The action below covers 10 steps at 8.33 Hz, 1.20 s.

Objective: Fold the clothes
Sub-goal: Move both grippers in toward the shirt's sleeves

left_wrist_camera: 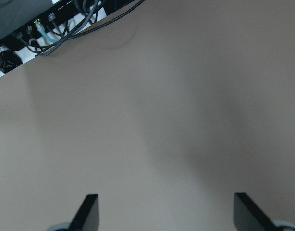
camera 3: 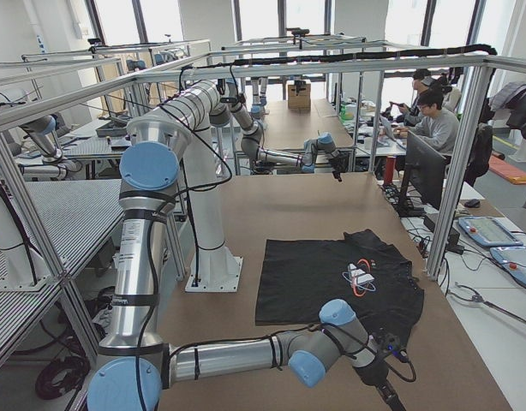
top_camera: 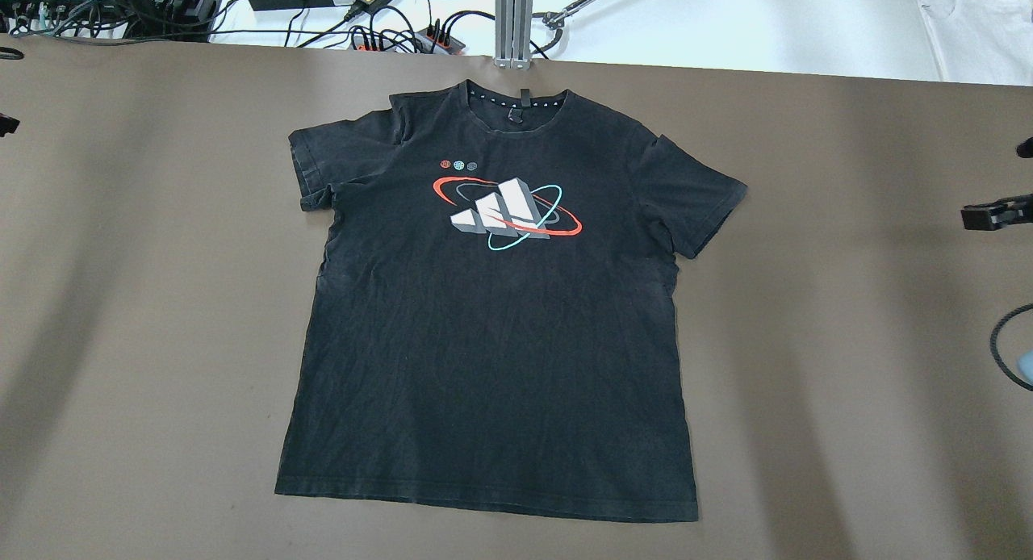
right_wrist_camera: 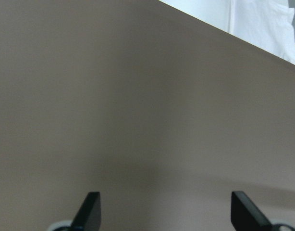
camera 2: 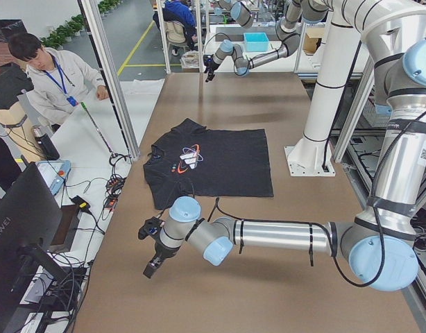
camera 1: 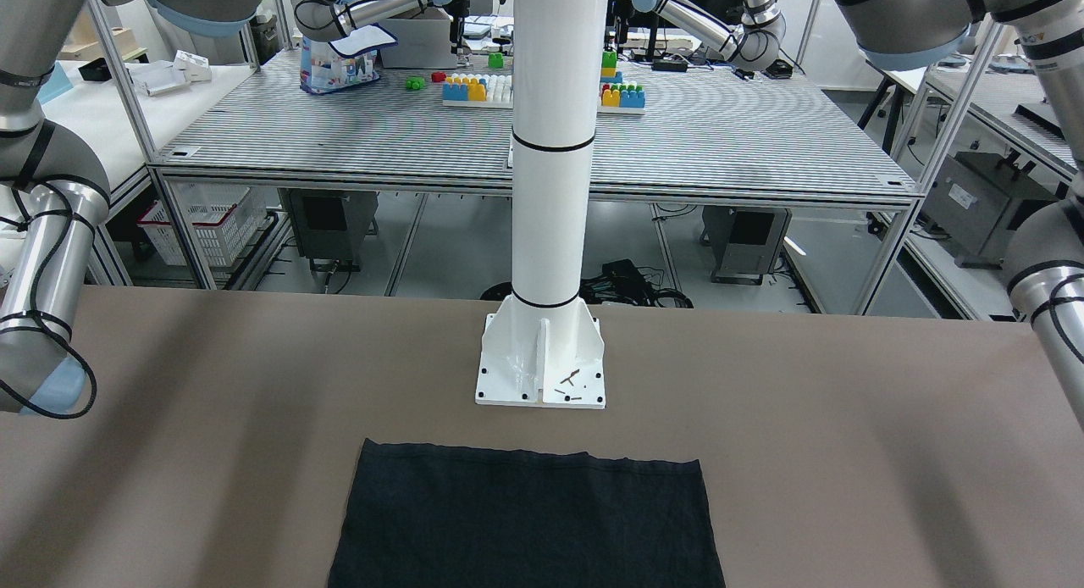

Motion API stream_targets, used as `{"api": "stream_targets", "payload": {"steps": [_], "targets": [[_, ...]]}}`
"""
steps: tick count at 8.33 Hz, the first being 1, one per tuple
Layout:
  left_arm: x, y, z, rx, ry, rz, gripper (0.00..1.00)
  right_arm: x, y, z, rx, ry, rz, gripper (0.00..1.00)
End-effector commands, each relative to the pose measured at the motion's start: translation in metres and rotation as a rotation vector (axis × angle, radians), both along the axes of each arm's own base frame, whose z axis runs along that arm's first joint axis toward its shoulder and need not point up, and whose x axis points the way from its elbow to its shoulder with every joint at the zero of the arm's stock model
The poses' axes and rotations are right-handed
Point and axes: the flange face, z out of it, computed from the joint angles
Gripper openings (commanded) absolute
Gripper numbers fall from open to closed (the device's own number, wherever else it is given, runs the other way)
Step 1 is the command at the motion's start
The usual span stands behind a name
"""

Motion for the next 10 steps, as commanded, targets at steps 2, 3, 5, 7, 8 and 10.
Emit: {"api": "stream_targets", "payload": {"steps": [2, 3, 5, 7, 8, 10], "targets": [[0.09, -0.083, -0.055, -0.008, 0.037, 0.062, 1.0, -0.099, -0.085, -0.028, -0.023, -0.057, -0.035, 0.95], [0.138, -0.101, -0.081, -0.038, 0.073, 0.064, 1.0, -0.122, -0.093, -0.04, -0.048, -0.107, 0.0, 0.94], [0.222, -0.121, -0.133, -0.077, 0.128, 0.078, 1.0, -0.144, -0.099, -0.054, -0.052, -0.136, 0.004, 0.94], [0.287, -0.121, -0.161, -0.131, 0.165, 0.077, 1.0, -0.154, -0.097, -0.054, -0.054, -0.134, -0.011, 0.94], [0.312, -0.125, -0.162, -0.151, 0.16, 0.089, 1.0, -0.158, -0.095, -0.054, -0.053, -0.131, -0.018, 0.94], [0.32, -0.129, -0.141, -0.173, 0.147, 0.092, 1.0, -0.169, -0.091, -0.053, -0.049, -0.127, -0.031, 0.94]]}}
